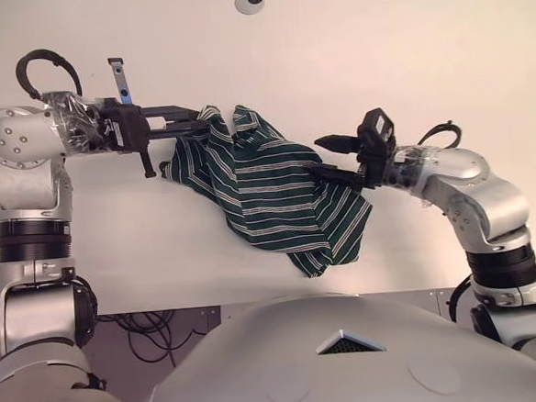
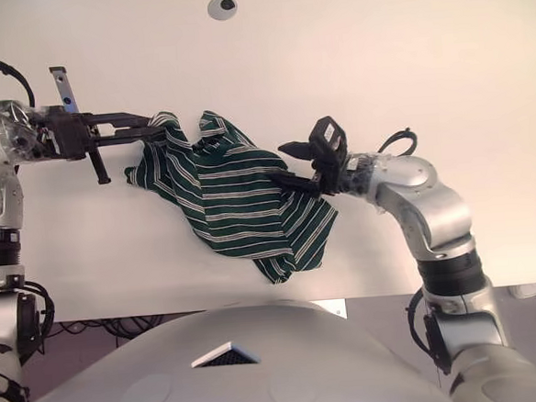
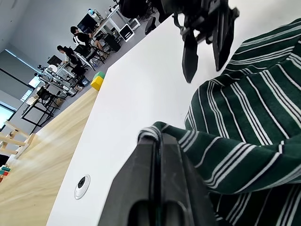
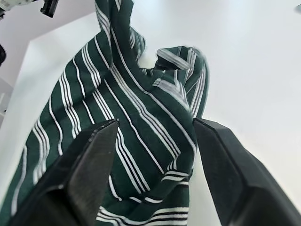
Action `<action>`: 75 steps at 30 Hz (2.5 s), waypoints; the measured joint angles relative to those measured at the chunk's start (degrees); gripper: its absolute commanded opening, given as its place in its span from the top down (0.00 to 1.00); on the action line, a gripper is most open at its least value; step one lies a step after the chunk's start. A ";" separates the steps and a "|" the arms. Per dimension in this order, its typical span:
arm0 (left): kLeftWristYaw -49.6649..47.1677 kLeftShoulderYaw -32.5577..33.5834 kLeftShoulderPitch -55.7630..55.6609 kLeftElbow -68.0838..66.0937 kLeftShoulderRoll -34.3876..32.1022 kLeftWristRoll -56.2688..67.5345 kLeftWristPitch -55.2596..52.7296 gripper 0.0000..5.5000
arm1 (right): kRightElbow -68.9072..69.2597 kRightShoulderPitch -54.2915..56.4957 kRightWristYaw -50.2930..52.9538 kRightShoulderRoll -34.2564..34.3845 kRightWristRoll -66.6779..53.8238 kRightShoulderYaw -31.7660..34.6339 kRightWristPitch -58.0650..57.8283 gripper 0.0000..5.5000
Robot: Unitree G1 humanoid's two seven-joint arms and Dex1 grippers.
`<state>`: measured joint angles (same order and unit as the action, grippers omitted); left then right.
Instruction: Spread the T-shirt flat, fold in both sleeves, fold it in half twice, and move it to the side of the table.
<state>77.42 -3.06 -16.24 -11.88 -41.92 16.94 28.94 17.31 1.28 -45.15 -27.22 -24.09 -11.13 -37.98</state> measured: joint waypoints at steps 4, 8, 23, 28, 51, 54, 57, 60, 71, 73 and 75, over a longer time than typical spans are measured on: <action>-0.02 -0.05 0.64 2.51 -0.06 0.53 -0.53 0.99 | -4.86 1.80 2.40 2.02 2.13 -0.98 0.18 0.47; -0.03 -0.03 1.31 4.92 -0.42 1.17 -1.78 1.00 | -7.07 2.00 3.14 1.94 4.14 -1.85 1.53 0.56; -0.23 -0.03 1.61 6.15 -0.43 1.14 -2.46 1.00 | -8.45 2.32 3.26 2.03 4.53 -2.48 1.83 0.95; -0.61 -0.02 1.56 5.77 -0.43 1.09 -2.41 1.00 | -8.41 2.32 3.48 2.02 4.65 -2.51 1.85 0.99; -70.41 -18.84 -64.28 -61.06 13.79 -56.93 3.69 1.00 | -83.63 68.64 35.52 -4.85 39.87 2.86 54.20 0.99; -72.51 -19.06 -67.68 -62.63 14.82 -56.81 2.64 1.00 | -88.24 73.94 36.63 -5.07 40.38 3.24 54.85 0.99; -73.40 -18.80 -69.95 -63.44 14.72 -56.26 2.56 1.00 | -89.76 76.36 36.72 -5.27 40.45 3.84 55.48 0.99; -72.96 -17.75 -72.10 -63.54 14.25 -54.53 3.32 1.00 | -90.01 78.85 35.97 -6.10 40.28 4.48 56.75 0.99; -32.68 -9.67 -58.64 -57.63 8.42 -30.79 19.62 1.00 | -72.07 66.67 8.75 -9.36 26.22 10.84 60.19 0.99; -20.33 -7.84 -52.87 -50.50 7.19 -20.64 16.03 1.00 | -62.35 58.47 2.10 -9.89 19.32 12.61 55.59 0.99; -8.75 -6.81 -43.93 -39.11 4.88 -8.95 8.16 1.00 | -51.44 47.53 -5.07 -10.48 11.19 14.61 49.79 0.99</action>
<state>68.67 -9.87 -60.17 -50.99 -37.05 7.99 37.10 -34.13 48.81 -50.22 -37.70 -12.90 3.48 11.81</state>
